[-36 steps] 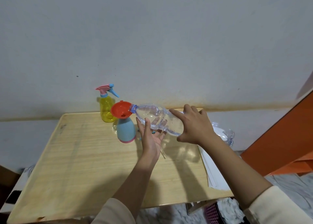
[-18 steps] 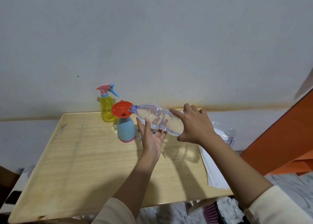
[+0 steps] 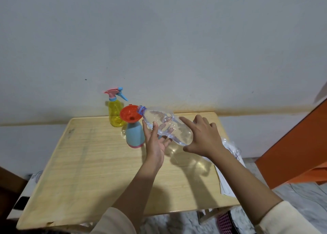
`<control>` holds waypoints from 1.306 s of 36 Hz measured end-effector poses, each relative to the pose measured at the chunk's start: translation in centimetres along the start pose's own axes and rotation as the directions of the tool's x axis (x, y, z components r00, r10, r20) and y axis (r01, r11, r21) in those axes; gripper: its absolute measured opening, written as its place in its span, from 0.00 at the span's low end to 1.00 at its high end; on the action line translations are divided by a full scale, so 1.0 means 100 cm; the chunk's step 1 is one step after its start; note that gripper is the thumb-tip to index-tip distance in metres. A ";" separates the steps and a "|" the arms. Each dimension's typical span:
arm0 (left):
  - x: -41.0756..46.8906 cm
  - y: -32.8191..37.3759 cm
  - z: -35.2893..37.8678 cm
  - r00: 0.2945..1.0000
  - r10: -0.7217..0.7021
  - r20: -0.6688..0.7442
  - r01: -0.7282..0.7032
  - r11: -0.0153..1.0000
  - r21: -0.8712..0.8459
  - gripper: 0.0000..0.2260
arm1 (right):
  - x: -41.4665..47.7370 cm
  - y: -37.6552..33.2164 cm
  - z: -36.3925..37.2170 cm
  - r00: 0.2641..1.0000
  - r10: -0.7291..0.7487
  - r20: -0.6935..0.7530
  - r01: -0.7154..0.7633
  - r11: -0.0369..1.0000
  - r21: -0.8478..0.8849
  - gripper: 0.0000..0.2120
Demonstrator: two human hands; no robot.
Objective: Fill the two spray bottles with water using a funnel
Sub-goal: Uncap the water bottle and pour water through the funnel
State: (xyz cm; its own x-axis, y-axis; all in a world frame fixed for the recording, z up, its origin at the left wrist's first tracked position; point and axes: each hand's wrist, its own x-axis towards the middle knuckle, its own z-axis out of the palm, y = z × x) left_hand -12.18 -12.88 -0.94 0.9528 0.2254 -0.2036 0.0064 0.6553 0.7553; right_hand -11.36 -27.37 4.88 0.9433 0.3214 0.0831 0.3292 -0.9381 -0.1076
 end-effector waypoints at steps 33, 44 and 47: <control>0.017 -0.019 0.110 0.874 0.189 0.447 -0.460 0.616 0.639 0.36 | 0.023 0.075 0.061 0.913 0.401 -0.075 -0.230 0.658 0.717 0.50; 0.023 -0.030 0.108 0.862 0.149 0.485 -0.475 0.575 0.667 0.36 | 0.027 0.087 0.079 0.924 0.373 -0.089 -0.168 0.603 0.780 0.50; 0.026 -0.030 0.105 0.858 0.134 0.496 -0.478 0.561 0.676 0.36 | 0.028 0.087 0.081 0.932 0.349 -0.095 -0.145 0.602 0.785 0.50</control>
State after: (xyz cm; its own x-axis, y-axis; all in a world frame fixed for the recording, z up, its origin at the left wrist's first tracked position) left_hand -6.54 -21.87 2.84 0.9689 -0.0763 0.2354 -0.2468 -0.2277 0.9419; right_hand -5.54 -33.63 -3.86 0.9901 -0.0398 0.1343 0.0954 -0.5107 -0.8544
